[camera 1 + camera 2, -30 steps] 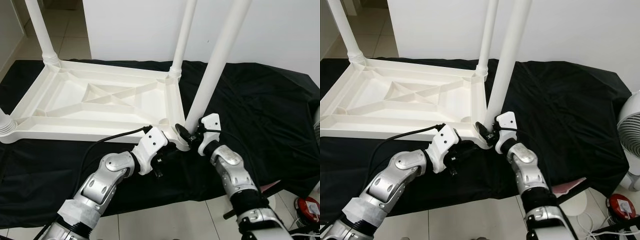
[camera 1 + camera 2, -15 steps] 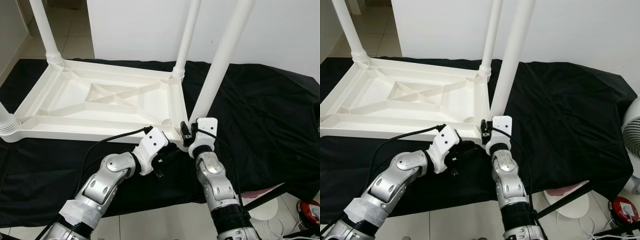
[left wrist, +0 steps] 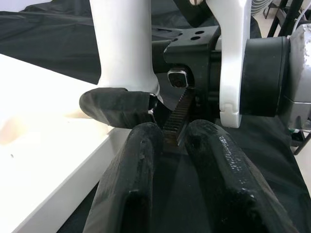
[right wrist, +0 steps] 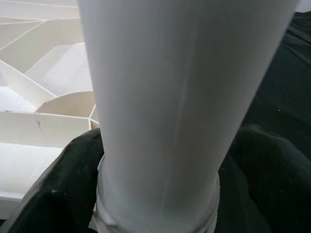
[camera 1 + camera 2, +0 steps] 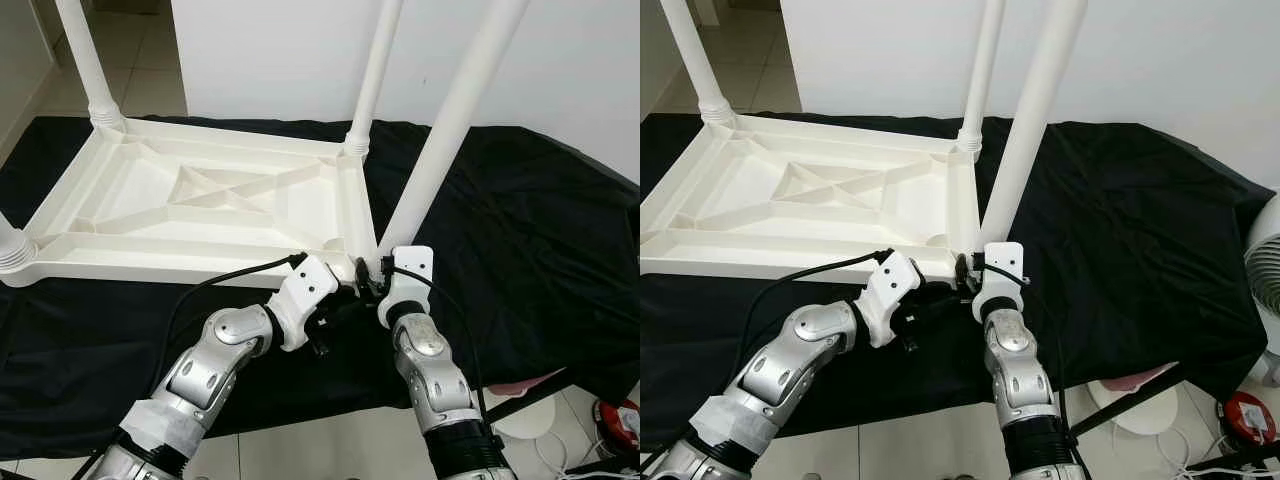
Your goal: Building children table
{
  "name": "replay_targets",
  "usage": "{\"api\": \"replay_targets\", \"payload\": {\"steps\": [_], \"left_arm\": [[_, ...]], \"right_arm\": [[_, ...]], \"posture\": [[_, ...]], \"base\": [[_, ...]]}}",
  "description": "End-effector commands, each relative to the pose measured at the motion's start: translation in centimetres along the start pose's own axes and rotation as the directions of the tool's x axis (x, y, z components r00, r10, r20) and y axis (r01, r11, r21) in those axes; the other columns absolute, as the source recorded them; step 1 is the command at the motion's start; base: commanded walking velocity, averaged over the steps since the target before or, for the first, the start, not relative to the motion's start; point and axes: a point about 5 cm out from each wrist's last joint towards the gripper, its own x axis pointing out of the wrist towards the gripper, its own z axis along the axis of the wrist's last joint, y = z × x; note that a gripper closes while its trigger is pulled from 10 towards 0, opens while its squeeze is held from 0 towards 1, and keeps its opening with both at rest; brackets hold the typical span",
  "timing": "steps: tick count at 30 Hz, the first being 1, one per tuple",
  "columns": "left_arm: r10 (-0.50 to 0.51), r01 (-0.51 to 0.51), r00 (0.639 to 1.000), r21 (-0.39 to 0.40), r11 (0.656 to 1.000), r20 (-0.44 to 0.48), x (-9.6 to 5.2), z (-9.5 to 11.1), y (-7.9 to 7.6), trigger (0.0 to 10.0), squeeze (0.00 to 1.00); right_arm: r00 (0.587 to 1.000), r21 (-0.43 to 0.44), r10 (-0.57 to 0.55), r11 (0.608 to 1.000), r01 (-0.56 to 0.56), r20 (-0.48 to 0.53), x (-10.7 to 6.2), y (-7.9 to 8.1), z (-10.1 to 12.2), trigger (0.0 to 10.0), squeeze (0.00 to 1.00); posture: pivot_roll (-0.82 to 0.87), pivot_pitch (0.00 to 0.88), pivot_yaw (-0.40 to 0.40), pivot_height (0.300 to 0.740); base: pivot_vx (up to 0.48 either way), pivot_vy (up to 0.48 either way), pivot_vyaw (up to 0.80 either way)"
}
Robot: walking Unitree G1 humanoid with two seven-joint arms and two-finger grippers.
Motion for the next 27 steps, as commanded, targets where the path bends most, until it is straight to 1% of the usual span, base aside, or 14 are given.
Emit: {"api": "replay_targets", "payload": {"steps": [1, 6, 7, 11, 12, 13, 15, 16, 20, 21, 22, 25, 26, 27], "left_arm": [[-0.039, 0.039, 0.999, -0.005, 0.999, -0.009, 0.1, -0.5, -0.5, 10.0, 0.0], [-0.035, 0.035, 0.999, -0.005, 0.999, -0.009, -0.1, -0.4, -0.4, 10.0, 0.0], [-0.035, 0.035, 0.999, -0.005, 0.999, -0.01, -0.2, -0.4, -0.4, 10.0, 0.0], [-0.037, 0.037, 0.999, -0.005, 0.999, -0.012, -0.2, -0.4, -0.4, 10.0, 0.0], [-0.043, 0.043, 0.999, -0.004, 0.999, -0.014, -0.3, -0.4, -0.4, 10.0, 0.0], [-0.051, 0.051, 0.999, -0.001, 0.999, -0.02, -0.3, -0.4, -0.3, 10.0, 0.0], [-0.051, 0.051, 0.999, -0.001, 0.999, -0.02, -0.3, -0.4, -0.3, 10.0, 0.0], [-0.055, 0.055, 0.998, 0.005, 0.998, -0.023, -0.4, -0.3, -0.2, 10.0, 0.0], [-0.056, 0.056, 0.998, 0.008, 0.998, -0.022, -0.5, -0.2, 0.0, 10.0, 0.0], [-0.053, 0.053, 0.998, 0.009, 0.999, -0.023, -0.6, -0.2, 0.0, 10.0, 0.0], [-0.053, 0.053, 0.998, 0.009, 0.999, -0.023, -0.6, -0.2, 0.0, 10.0, 0.0], [-0.051, 0.051, 0.998, 0.011, 0.999, -0.024, -0.6, -0.2, 0.1, 10.0, 0.0], [-0.051, 0.051, 0.998, 0.011, 0.999, -0.024, -0.6, -0.2, 0.1, 10.0, 0.0], [-0.048, 0.048, 0.999, 0.011, 0.999, -0.023, -0.6, -0.1, 0.2, 10.0, 0.0]], "right_arm": [[1.0, -0.006, 0.0, 1.0, 0.0, -0.015, -0.3, -0.6, -0.3, 10.0, 1.0], [0.999, -0.016, 0.047, 0.999, -0.048, -0.011, -0.4, -1.3, -0.4, 10.0, 1.0], [0.997, -0.013, 0.079, 0.997, -0.079, -0.01, -0.5, -1.6, -0.4, 10.0, 0.0], [0.993, -0.011, 0.117, 0.993, -0.117, -0.003, -0.6, -1.9, -0.3, 10.0, 0.0], [0.987, -0.024, 0.162, 0.987, -0.161, 0.013, -0.7, -2.4, -0.1, 10.0, 0.0], [0.968, -0.076, 0.248, 0.967, -0.245, 0.032, -0.9, -3.3, 0.4, 10.0, 0.0], [0.968, -0.076, 0.248, 0.967, -0.245, 0.032, -0.9, -3.3, 0.4, 10.0, 0.0], [0.945, -0.121, 0.325, 0.94, -0.319, 0.036, -0.8, -4.3, 0.7, 10.0, 0.0], [0.926, -0.135, 0.377, 0.919, -0.37, 0.03, -0.5, -5.1, 0.9, 10.0, 0.0], [0.907, -0.156, 0.419, 0.898, -0.41, 0.027, -0.2, -5.4, 1.1, 10.0, 0.0], [0.907, -0.156, 0.419, 0.898, -0.41, 0.027, -0.2, -5.4, 1.1, 10.0, 0.0], [0.869, -0.152, 0.495, 0.86, -0.486, 0.019, 0.3, -5.3, 1.3, 10.0, 0.0], [0.869, -0.152, 0.495, 0.86, -0.486, 0.019, 0.3, -5.3, 1.3, 10.0, 0.0], [0.842, -0.154, 0.54, 0.832, -0.533, 0.002, 0.8, -5.0, 1.3, 10.0, 0.0]], "posture": [[0.05, 0.024, -0.107, 0.74], [0.06, 0.027, -0.103, 0.74], [0.06, 0.029, -0.099, 0.74], [0.05, 0.033, -0.092, 0.74], [0.04, 0.044, -0.086, 0.74], [0.04, 0.052, -0.081, 0.74], [0.04, 0.052, -0.081, 0.74], [0.04, 0.06, -0.077, 0.74], [0.04, 0.064, -0.075, 0.74], [0.04, 0.065, -0.074, 0.74], [0.04, 0.065, -0.074, 0.74], [0.05, 0.074, -0.074, 0.74], [0.05, 0.074, -0.074, 0.74], [0.05, 0.078, -0.073, 0.74]], "base": [[0.0, 0.0, 0.0], [0.0, 0.0, 0.0], [0.0, 0.0, 0.0], [0.0, 0.0, 0.0], [0.0, 0.0, 0.0], [0.0, 0.0, 0.0], [0.0, 0.0, 0.0], [0.0, 0.0, 0.0], [0.0, 0.0, 0.0], [0.0, 0.0, 0.0], [0.0, 0.0, 0.0], [0.0, 0.0, 0.0], [0.0, 0.0, 0.0], [0.0, 0.0, 0.0]]}}
